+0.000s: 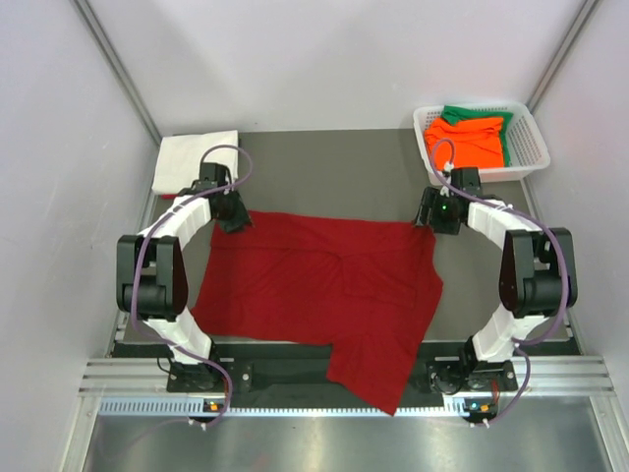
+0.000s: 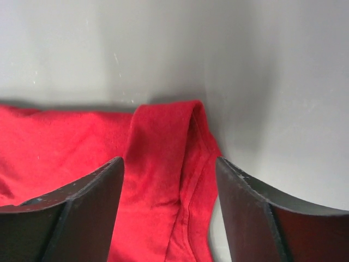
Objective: Fold and stack the t-shirts
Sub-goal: Fold the tshirt
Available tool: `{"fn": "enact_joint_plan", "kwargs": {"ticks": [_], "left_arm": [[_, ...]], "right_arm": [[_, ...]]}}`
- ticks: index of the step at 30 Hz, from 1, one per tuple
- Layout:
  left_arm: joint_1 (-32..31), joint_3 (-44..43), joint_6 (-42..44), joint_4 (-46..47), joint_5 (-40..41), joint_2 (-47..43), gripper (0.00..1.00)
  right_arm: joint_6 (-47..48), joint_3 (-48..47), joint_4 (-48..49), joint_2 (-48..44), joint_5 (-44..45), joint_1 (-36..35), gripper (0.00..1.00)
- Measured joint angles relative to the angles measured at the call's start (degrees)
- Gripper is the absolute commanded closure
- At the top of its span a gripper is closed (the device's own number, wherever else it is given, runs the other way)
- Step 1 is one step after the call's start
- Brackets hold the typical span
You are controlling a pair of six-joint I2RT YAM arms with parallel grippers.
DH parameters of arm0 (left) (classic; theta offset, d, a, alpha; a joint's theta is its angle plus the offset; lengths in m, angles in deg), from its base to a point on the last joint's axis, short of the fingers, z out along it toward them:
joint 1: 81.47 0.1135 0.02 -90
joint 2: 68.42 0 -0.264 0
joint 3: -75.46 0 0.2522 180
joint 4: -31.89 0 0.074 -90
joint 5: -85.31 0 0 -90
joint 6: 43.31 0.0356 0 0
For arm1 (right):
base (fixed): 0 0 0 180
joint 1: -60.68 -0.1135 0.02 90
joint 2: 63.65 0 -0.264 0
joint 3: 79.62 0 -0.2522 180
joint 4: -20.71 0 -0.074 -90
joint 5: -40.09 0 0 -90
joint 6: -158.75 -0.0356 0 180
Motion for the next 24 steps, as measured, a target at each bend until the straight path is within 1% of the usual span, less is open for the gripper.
{"fn": "enact_joint_plan", "kwargs": {"ticks": [3,5,6,8,9,11,12,19,24], "left_arm": [[1.18,0.57,1.14,0.0,-0.26,0.26,0.63],[2.05,0.85,1.99,0.02,-0.83,0.42,0.63],[2.45,1.03,2.29,0.24,-1.25,0.52,0.63],[3.19,1.55,2.95,0.61,-2.03,0.7,0.62],[3.56,1.79,3.26,0.68,-2.45,0.72,0.62],[4.09,1.95,3.69,0.66,-2.8,0.83,0.6],[4.35,1.95,3.89,0.7,-2.78,0.83,0.58],[5.14,1.95,4.66,0.72,-2.03,0.83,0.55],[5.79,1.92,4.74,0.72,-1.55,0.83,0.54]], "right_arm": [[0.98,0.0,1.51,0.59,0.04,0.02,0.4],[1.03,0.02,2.64,1.62,0.37,0.02,0.48],[0.98,0.15,3.39,2.1,0.68,0.02,0.55],[0.79,1.18,5.14,2.69,1.46,0.02,0.64],[0.52,1.66,5.73,2.86,2.08,0.0,0.74],[-0.09,2.05,6.49,2.91,3.65,-0.02,0.83],[-0.55,2.29,6.99,2.91,4.55,-0.02,1.0],[-6.38,1.88,6.8,3.08,12.52,-0.79,1.0],[-7.58,-2.95,4.42,4.42,20.85,-0.68,1.0]]}}
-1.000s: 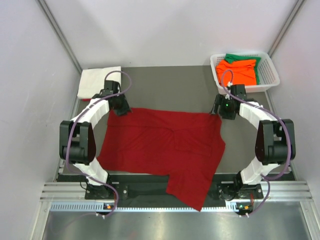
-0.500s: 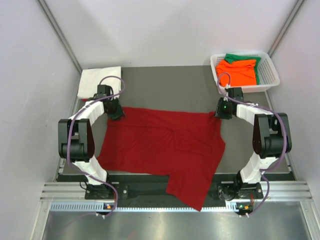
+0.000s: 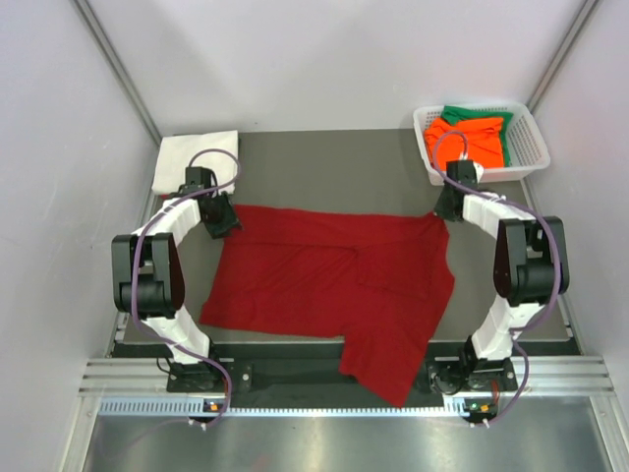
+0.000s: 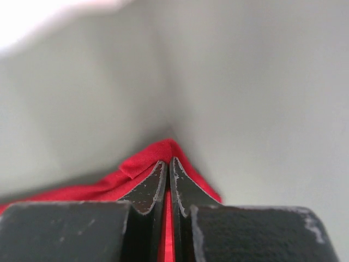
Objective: Fold and stack the t-shirts
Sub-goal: Fold the tshirt
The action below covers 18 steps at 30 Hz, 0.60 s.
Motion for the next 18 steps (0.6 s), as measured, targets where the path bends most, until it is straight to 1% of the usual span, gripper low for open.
{"fn": "enact_joint_plan", "kwargs": {"ticks": [5,6,9,12,14,18], "left_arm": [[0.07,-0.85,-0.02,-0.52,0.04,0.02,0.53],[0.07,-0.96,-0.02,-0.57,0.09,0.0,0.51],[0.07,-0.94,0.48,-0.87,1.05,0.0,0.47],[0.07,-0.96,1.81,-0.72,2.97,0.17,0.46],[0.09,-2.45,2.27,-1.05,3.85,1.88,0.47],[0.09,-8.72,3.08,0.83,4.57,9.31,0.49]], "right_arm": [[0.79,-8.13,-0.76,5.33,4.46,-0.04,1.0],[1.11,-9.55,-1.22,6.34,4.96,-0.07,0.99],[2.64,-11.06,-2.95,7.06,5.57,-0.13,0.98],[4.76,-10.95,-3.74,6.84,5.14,-0.17,0.98],[6.32,-10.91,-3.91,6.84,4.26,-0.17,0.99],[8.59,-10.91,-3.91,6.84,2.4,-0.17,1.0]]}}
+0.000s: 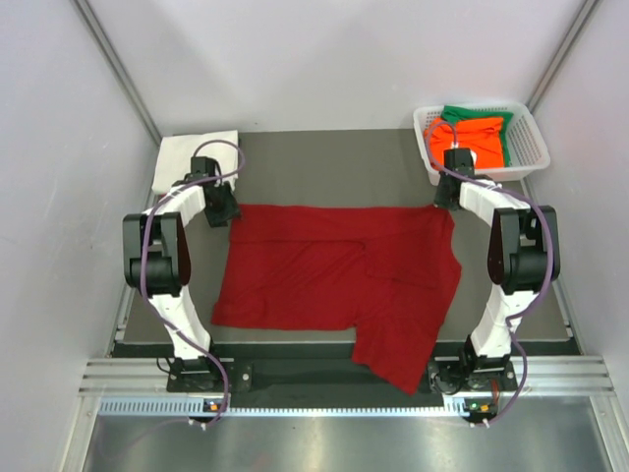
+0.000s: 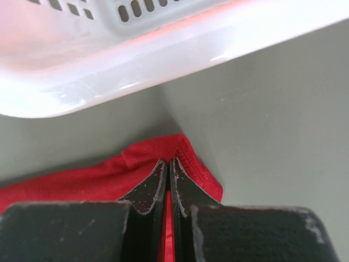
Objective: Fold and stack the t-shirts
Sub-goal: Fold the tshirt
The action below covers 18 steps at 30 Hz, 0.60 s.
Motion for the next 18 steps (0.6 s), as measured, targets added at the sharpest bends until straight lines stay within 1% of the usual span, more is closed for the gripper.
{"fn": "enact_joint_plan", "kwargs": {"ticks": [7,10,13,14,17,18], "left_arm": [[0.0,-6.27,1.68,3.23,0.28,6.99,0.51],[0.02,-9.81,1.7,4.24,0.22,9.86,0.58],[0.09,-11.17,1.53,5.11,-0.02,11.19,0.67],[0.09,-11.41,1.44,5.4,-0.09,11.43,0.67],[0.15,-11.52,1.22,5.46,-0.04,11.56,0.74],[0.15,-11.52,1.29,5.46,0.0,11.56,0.74]], "right_arm": [[1.73,0.17,0.04,0.0,-1.77,0.13,1.0],[1.95,0.83,0.17,0.0,-2.32,0.2,1.0],[1.9,1.33,0.2,0.0,-2.84,0.24,1.0],[1.88,1.46,0.33,0.0,-2.91,0.24,1.0],[1.55,1.51,0.42,0.0,-3.32,0.26,1.0],[1.46,1.51,0.59,0.0,-3.41,0.28,1.0]]}}
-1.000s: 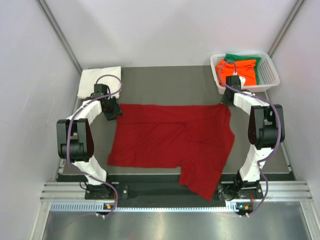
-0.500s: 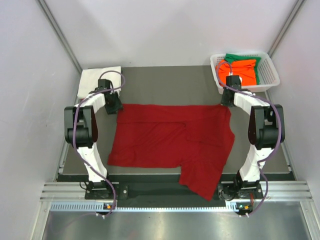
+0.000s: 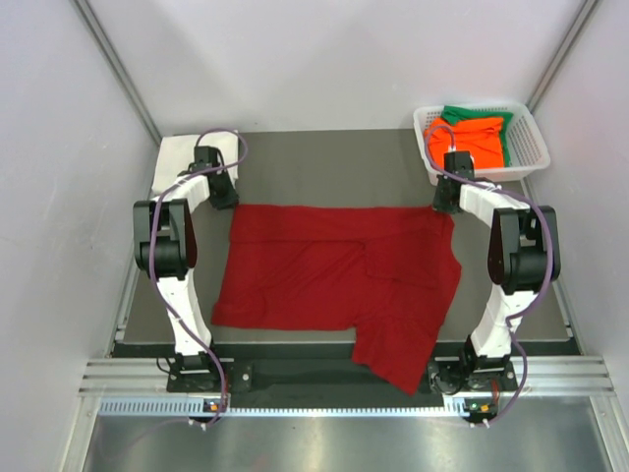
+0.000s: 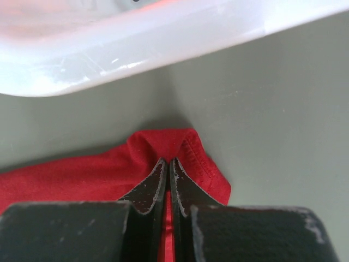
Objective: Fold and stack the t-shirts
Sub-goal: Fold the tshirt
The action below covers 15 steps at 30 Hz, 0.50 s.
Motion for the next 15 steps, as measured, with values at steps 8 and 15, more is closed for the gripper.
{"fn": "enact_joint_plan", "kwargs": {"ticks": [8,15], "left_arm": [[0.44,2.6,0.33,1.7,-2.19,-1.38,0.64],[0.7,3.37,0.22,1.75,-3.67,-1.7,0.91]], "right_arm": [[-0.44,0.44,0.72,0.02,-0.61,0.11,1.0],[-0.68,2.05,1.9,0.0,-0.98,0.24,1.0]]}}
